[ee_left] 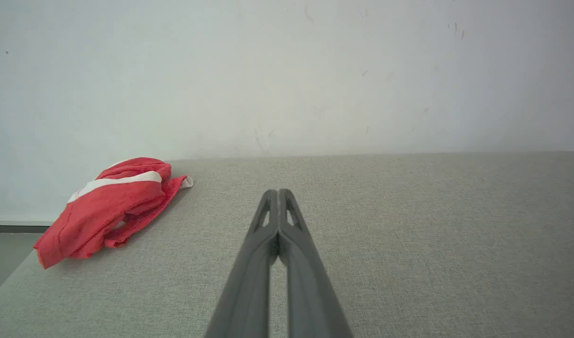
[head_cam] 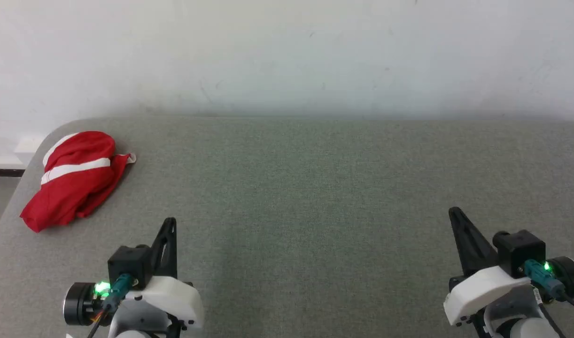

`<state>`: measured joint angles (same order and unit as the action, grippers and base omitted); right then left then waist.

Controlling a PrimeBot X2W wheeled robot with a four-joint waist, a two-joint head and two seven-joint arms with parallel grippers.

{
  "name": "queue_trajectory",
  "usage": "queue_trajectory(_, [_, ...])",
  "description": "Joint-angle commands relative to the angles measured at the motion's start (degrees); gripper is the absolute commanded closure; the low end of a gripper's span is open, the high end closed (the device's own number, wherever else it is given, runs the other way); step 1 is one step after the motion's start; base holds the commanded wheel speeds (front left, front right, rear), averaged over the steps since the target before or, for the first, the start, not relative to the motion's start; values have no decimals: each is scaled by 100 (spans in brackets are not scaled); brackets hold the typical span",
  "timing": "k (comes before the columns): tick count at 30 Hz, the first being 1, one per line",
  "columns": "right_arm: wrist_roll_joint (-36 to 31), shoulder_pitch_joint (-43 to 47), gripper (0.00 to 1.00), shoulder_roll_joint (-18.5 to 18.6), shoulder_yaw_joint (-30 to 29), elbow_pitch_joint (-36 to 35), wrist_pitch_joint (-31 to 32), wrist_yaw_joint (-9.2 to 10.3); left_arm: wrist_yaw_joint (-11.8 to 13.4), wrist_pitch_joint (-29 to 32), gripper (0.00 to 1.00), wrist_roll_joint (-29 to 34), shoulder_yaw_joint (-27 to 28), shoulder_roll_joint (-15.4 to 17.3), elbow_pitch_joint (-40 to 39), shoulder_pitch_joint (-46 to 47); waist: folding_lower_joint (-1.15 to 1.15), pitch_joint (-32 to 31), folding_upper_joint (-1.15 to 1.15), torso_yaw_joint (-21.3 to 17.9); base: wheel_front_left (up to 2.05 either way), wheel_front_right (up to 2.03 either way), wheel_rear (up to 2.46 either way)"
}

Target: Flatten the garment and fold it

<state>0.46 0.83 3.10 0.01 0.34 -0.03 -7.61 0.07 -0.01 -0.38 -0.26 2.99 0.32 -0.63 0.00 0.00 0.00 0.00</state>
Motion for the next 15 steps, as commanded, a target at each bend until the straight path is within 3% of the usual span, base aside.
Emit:
queue_trajectory(1, [-46, -83, 100, -23, -1, -34, 3, 12, -7, 1, 100, 38, 26, -12, -32, 63, 0, 0, 0, 0, 0, 0, 0])
queue_trajectory(15, [-46, -83, 100, -23, -1, -34, 3, 12, -7, 1, 100, 38, 26, -12, -32, 63, 0, 0, 0, 0, 0, 0, 0])
